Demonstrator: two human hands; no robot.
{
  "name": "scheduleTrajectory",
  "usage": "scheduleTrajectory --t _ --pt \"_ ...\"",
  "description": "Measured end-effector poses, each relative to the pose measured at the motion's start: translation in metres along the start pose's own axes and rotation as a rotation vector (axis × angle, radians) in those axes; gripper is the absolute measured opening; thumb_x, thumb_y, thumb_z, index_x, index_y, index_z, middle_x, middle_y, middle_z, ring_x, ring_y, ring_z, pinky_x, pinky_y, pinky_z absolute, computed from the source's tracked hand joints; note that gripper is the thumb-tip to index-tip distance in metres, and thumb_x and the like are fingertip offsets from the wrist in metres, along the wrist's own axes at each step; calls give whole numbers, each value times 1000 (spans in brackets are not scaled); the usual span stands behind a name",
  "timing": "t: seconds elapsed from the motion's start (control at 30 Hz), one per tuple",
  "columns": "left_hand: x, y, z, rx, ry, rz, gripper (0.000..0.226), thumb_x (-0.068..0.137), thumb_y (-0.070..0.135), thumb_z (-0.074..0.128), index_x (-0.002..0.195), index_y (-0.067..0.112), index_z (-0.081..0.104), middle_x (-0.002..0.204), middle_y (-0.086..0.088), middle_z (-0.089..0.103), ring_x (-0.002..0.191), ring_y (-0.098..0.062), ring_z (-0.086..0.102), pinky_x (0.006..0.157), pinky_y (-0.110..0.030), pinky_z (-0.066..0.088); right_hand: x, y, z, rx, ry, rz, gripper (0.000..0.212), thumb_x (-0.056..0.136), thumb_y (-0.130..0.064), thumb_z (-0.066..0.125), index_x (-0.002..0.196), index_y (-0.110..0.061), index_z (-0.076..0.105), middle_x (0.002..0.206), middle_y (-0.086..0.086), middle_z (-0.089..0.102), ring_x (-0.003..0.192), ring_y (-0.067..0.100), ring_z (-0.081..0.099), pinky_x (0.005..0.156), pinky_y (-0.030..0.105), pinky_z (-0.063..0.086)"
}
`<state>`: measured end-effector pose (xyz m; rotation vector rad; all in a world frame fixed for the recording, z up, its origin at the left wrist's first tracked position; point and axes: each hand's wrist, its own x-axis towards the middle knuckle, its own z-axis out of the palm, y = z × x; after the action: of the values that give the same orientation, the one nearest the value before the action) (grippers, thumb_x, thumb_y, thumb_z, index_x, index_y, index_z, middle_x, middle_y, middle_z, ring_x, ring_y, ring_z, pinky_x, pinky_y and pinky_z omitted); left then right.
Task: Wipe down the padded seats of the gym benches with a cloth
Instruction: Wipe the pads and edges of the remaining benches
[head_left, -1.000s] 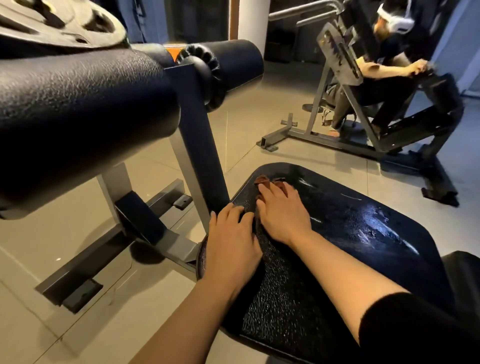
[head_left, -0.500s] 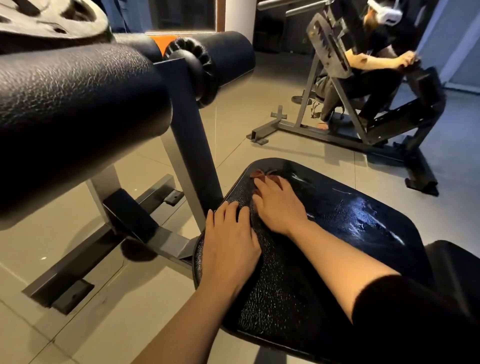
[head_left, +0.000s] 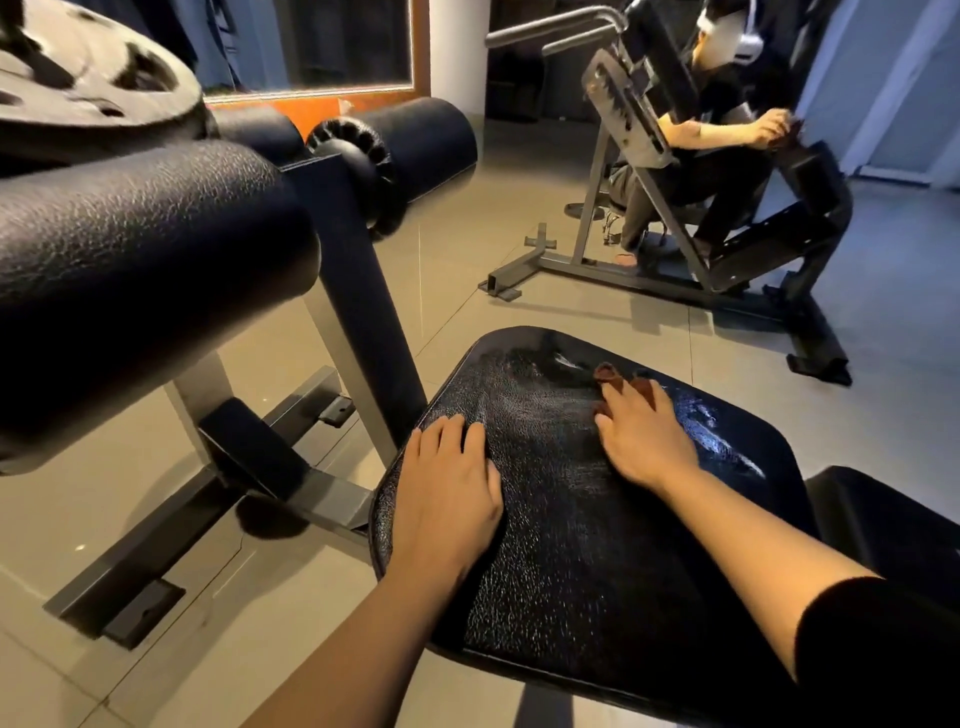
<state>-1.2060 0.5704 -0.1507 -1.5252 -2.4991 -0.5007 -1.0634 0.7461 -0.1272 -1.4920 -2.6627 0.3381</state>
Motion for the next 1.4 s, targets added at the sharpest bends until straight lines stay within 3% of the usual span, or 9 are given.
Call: scheduleTrajectory --t 0.2,0.33,0.53,0.73,0.97,1.1,1.2,1.27,1.4 --pt "0 2 -3 -6 -22 -11 46 99 37 32 140 18 40 145 -3 41 135 -20 33 116 -41 23 -4 -91 29 -40 56 -296 52 103 -36 29 151 -16 23 160 3 19 149 30 0 121 47 10" --pt "0 0 -11 -20 -63 9 46 99 39 33 141 21 40 145 0 41 132 -18 35 115 -35 24 -13 -71 11 6 -54 -395 53 104 -37 32 153 -22 21 162 -5 12 149 21 -5 121 42 12" --pt "46 -8 -17 -7 -96 4 34 97 35 40 120 14 52 123 -6 52 111 -24 46 95 -35 41 14 -25 8 68 64 -29 49 103 -33 33 149 -18 29 159 2 24 148 31 4 121 48 13" --pt "88 -18 5 -125 -105 53 37 98 30 42 128 11 48 129 -8 48 118 -23 42 97 -34 39 58 -56 21 -24 95 -219 52 103 -35 28 150 -14 28 158 5 26 146 32 12 120 45 12" --pt "86 -17 16 -109 13 74 36 97 30 39 128 12 47 125 -6 48 113 -21 43 92 -33 42 119 -56 12 -83 169 -48 42 99 -30 33 129 -8 50 138 14 49 128 35 37 112 46 25" --pt "85 -16 16 -123 25 64 34 97 30 41 125 13 49 125 -6 49 116 -21 43 92 -34 42 101 -106 27 -88 137 -289 48 100 -32 32 142 -12 39 150 10 38 139 31 28 116 50 17" --pt "84 -17 13 -152 14 70 37 98 31 40 129 14 48 130 -4 49 121 -20 42 98 -33 40 87 -102 17 -12 57 -413 49 102 -30 32 148 -15 33 156 5 30 145 28 16 118 47 14" --pt "83 -19 12 -147 4 77 41 98 32 39 134 13 46 136 -4 46 126 -19 39 103 -32 35 88 -77 9 11 40 -387 47 102 -31 33 147 -16 35 155 4 32 145 27 15 118 46 18" --pt "83 -18 13 -150 59 84 38 97 29 40 128 12 51 129 -4 51 120 -19 41 102 -31 35 104 -40 7 55 134 -120 43 101 -30 31 139 -14 43 148 8 41 141 31 21 116 45 24"
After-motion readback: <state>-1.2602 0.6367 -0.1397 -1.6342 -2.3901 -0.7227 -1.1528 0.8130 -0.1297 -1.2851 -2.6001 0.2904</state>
